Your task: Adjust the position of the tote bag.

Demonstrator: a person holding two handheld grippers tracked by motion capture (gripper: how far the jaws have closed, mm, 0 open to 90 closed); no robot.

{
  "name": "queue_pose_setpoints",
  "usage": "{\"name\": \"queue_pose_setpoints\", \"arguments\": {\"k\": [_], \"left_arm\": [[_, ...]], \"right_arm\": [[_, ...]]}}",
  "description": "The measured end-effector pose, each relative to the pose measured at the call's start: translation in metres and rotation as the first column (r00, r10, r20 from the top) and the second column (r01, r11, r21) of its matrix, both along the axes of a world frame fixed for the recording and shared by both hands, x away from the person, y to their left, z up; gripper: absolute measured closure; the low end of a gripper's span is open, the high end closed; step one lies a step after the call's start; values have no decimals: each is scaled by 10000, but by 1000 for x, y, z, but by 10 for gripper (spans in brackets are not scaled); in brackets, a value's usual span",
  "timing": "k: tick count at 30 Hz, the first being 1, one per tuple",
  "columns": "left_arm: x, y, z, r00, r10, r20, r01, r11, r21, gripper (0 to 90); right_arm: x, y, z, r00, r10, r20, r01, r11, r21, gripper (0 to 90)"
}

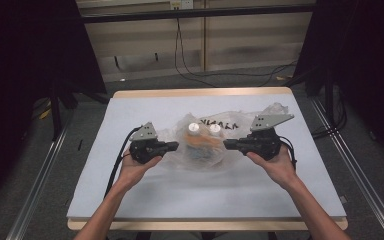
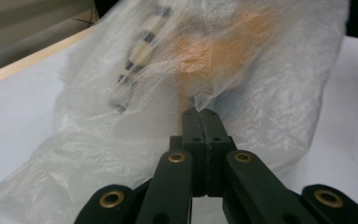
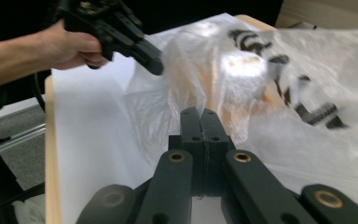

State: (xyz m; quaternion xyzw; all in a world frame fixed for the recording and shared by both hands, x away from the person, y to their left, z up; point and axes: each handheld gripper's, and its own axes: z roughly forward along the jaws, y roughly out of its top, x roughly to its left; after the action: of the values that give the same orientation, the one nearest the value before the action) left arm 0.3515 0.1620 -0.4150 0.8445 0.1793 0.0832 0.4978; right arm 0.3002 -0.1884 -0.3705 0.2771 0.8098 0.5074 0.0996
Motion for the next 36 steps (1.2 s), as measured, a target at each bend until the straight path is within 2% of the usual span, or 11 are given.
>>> {"name": "queue_pose_setpoints", "arguments": {"k": [2,9,14,19,22,25,28,31,32,34,36], "left_arm": [[-5,0,-7,9994,-303,-168,308,9991,304,900],[-7,-6,-22,9975,-543,-443,587,9929,1032,900],[-10,-11,-34,9951,-681,-721,765,9897,1212,900],[-16,-17,-43,9911,-949,-935,1097,9796,1685,900],[-18,-18,-44,9888,-1109,-1003,1266,9779,1662,900],[-21,-19,-42,9854,-1312,-1089,1453,9803,1341,900],[-28,-25,-42,9789,-1680,-1159,1847,9708,1528,900],[-31,-27,-44,9763,-1778,-1237,1965,9672,1612,900],[-32,-29,-46,9728,-1927,-1288,2127,9629,1662,900],[-34,-31,-48,9733,-1878,-1321,2082,9643,1635,900],[-36,-33,-49,9732,-1905,-1289,2139,9556,2027,900]], "right_arm": [[2,-3,-6,9998,-143,-141,141,9998,-110,900],[6,-1,-21,9987,-184,-466,170,9994,-306,900],[10,-4,-34,9965,-323,-766,289,9985,-455,900],[10,-7,-52,9931,-324,-1130,247,9974,-684,900],[8,-9,-54,9934,-304,-1107,221,9969,-755,900],[7,-12,-51,9939,-352,-1044,287,9976,-627,900],[5,-15,-50,9939,-420,-1021,360,9976,-596,900],[4,-15,-51,9937,-416,-1037,354,9975,-613,900],[2,-15,-52,9937,-401,-1047,331,9971,-681,900],[0,-17,-55,9927,-449,-1120,366,9965,-755,900],[0,-18,-61,9913,-541,-1202,432,9949,-912,900]]}}
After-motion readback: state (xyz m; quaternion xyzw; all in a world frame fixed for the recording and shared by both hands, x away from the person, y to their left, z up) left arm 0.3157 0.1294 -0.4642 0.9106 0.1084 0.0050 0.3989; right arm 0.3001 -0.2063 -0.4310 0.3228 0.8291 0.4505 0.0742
